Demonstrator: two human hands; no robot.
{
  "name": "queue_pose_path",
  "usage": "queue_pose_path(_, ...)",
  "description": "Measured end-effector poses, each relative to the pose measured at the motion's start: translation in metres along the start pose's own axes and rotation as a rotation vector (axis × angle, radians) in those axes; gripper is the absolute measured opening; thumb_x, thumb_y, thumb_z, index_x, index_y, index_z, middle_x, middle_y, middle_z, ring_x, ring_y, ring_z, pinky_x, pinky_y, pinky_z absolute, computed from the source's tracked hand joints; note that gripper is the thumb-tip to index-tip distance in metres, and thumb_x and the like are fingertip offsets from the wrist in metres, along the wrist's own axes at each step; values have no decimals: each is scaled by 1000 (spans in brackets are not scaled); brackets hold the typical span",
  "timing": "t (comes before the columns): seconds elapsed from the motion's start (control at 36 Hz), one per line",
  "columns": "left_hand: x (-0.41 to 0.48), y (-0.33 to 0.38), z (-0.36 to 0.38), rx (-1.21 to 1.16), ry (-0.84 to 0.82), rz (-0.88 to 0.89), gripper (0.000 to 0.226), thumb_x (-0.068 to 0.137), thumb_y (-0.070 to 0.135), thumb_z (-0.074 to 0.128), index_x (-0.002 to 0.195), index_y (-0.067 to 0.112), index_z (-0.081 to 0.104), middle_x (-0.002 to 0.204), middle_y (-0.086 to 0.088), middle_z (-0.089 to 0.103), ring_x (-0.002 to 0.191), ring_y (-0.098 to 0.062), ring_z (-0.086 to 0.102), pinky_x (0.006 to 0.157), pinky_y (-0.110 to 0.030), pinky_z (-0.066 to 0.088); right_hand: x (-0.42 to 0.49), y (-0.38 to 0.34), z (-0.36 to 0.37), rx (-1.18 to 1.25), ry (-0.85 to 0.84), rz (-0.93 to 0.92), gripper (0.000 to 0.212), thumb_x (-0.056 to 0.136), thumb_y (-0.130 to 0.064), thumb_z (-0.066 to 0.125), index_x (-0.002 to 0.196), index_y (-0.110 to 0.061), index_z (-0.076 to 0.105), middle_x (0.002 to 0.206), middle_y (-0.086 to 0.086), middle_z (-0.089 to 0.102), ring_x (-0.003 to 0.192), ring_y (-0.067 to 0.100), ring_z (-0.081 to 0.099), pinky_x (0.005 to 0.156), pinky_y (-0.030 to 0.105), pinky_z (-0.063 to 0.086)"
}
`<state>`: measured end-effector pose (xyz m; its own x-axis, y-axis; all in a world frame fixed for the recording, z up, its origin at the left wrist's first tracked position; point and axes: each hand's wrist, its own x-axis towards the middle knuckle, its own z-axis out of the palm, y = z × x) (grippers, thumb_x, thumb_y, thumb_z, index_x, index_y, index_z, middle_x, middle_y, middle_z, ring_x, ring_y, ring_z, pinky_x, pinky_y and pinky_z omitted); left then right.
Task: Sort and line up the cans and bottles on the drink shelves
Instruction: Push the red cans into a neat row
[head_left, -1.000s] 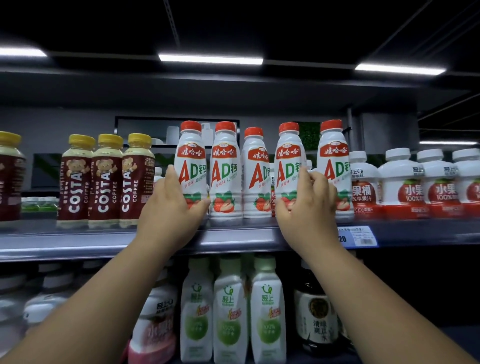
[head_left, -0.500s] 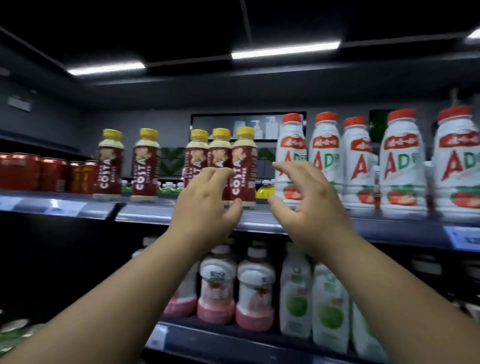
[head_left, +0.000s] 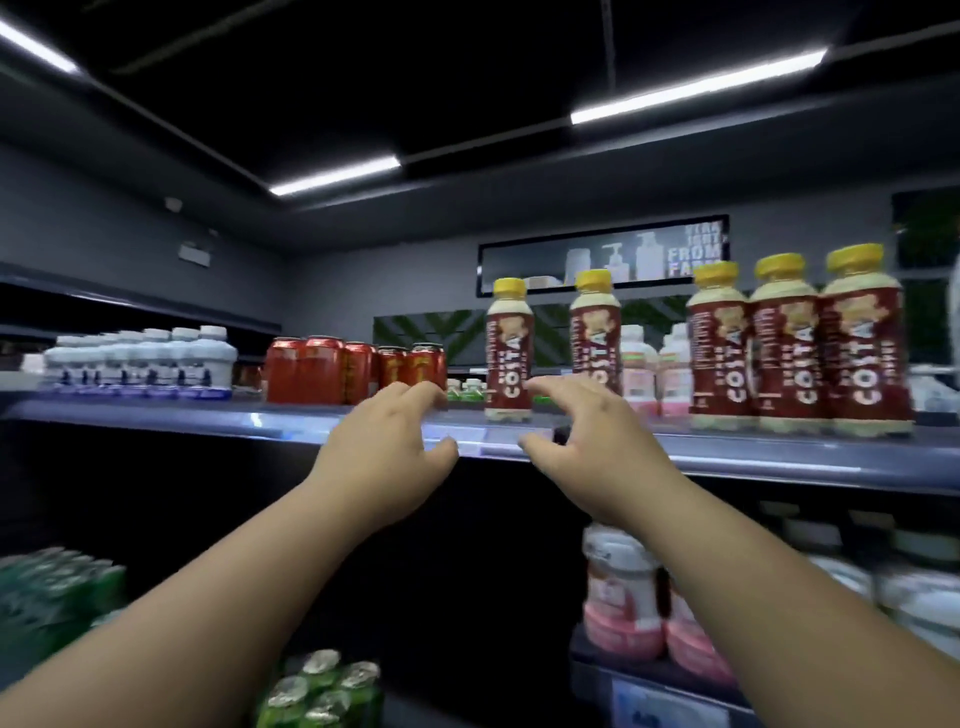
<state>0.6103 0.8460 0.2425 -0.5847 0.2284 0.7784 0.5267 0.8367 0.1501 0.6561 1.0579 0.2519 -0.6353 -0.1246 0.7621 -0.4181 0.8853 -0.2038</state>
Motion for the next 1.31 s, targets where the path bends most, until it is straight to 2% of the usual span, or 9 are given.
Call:
queue_pose_path(0.19,12,-96,-5,80,-91,-61,32,90,48,58,119,36,56,115,12,54,105,-10,55,86,-33,50,43,-42,59,-42,-80,-19,52,93,-37,62,143,-31,50,144,-8,48,129,12,45,104,30,39)
queue_pose_path(0.33,32,-138,-6,129,-50,-52,29,89,46,58,116,35,58,107,14,52,100,-9,53,80,-31,45,79,-61,82,-120,-104,-65,53,92,-42,63,143,-29,51,144,-7,51,128,13,50,105,33,43)
queue_pose_path(0.42,40,-159,-6,151,-31,-69,30,89,44,58,117,34,58,110,11,55,104,-12,55,82,-34,47,97,-72,96,-166,-148,-112,56,92,-45,63,143,-29,51,146,-7,49,130,13,48,106,35,44)
queue_pose_path(0.58,58,-203,-1,201,1,-96,30,88,43,58,116,33,59,113,8,58,105,-16,56,84,-36,50,143,-86,138,-213,-124,-186,48,90,-46,64,134,-30,58,133,-5,57,117,14,51,93,32,44)
queue_pose_path(0.72,73,-246,1,227,0,-66,29,88,42,57,116,34,59,113,8,56,104,-17,56,84,-37,49,172,-98,174,-211,-133,-198,51,89,-46,65,137,-28,58,138,-5,57,124,14,52,100,30,42)
queue_pose_path(0.83,93,-282,5,227,2,-22,23,88,43,57,109,32,62,108,5,57,100,-18,57,83,-36,49,184,-109,197,-309,-184,-167,53,91,-45,64,139,-27,55,141,-4,55,126,16,52,104,36,46)
queue_pose_path(1.06,133,-345,21,189,16,196,26,87,46,52,107,32,60,105,5,58,101,-20,58,82,-38,51,205,-124,223,-347,-39,65,48,88,-45,69,132,-29,59,133,-6,58,120,13,53,98,32,44)
queue_pose_path(1.17,140,-380,25,126,40,261,25,87,47,52,106,34,60,104,6,57,99,-19,58,81,-38,52,215,-141,240,-332,165,130,38,86,-44,69,120,-31,61,118,-5,59,108,16,56,95,38,49)
queue_pose_path(1.31,152,-417,31,40,28,275,26,87,46,52,109,34,60,104,9,56,98,-17,57,81,-38,53,225,-168,265,-303,317,131,48,86,-42,70,129,-31,51,123,-5,49,118,18,47,98,36,42)
